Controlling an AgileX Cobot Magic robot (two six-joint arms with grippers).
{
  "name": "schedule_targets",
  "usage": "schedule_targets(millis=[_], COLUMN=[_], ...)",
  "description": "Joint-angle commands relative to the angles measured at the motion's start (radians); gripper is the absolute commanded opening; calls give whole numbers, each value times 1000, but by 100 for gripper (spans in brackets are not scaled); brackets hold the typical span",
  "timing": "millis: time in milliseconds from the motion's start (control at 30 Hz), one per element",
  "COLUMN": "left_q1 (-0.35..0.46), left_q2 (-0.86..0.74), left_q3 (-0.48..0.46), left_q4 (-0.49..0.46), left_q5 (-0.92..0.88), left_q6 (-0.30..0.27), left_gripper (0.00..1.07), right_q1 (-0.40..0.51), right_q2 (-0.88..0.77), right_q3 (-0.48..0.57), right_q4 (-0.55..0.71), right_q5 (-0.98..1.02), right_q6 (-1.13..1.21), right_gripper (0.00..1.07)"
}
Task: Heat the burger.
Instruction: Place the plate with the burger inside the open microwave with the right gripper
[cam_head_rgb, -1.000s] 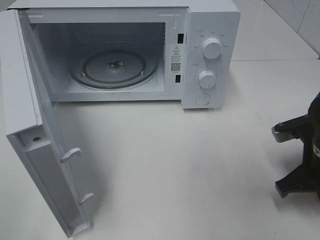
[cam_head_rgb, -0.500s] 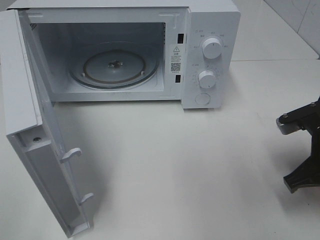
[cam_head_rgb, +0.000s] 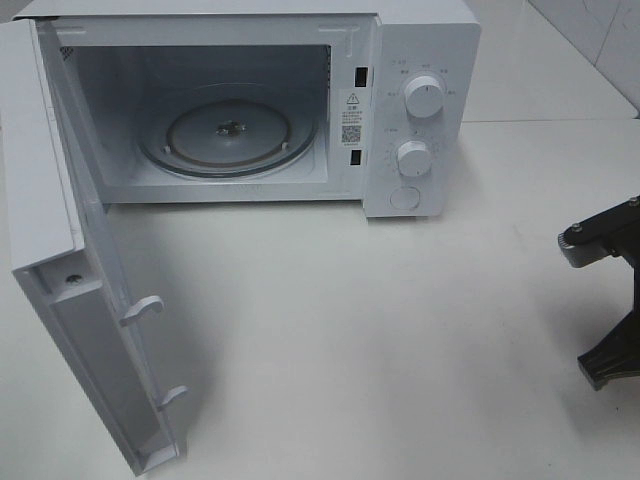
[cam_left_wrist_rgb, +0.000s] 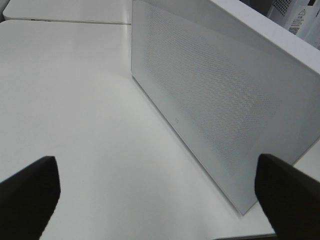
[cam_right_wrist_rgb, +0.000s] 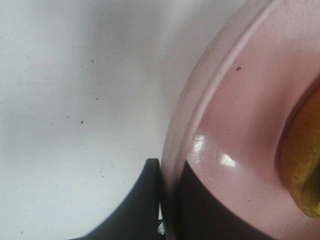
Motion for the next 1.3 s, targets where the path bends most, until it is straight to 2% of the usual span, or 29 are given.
schedule_targets(millis=[33, 467, 567, 1300], left_q1=[4, 4, 4, 4], left_q2=[-19, -19, -19, -19], left_q3=[4, 4, 4, 4], left_q4=[-1, -1, -1, -1], left_q5=[-13, -13, -13, -13], left_q6=[-5, -4, -4, -5], left_gripper=[98, 98, 98, 98], right_q1=[43, 211, 273, 496], right_q2=[-18, -51, -68, -78], right_q3=[-5, -5, -5, -5], right_q4=[-49, -27, -27, -27], right_q5=[64, 86, 92, 162], right_q6=[-9, -9, -9, -8], right_gripper=[0, 0, 0, 0])
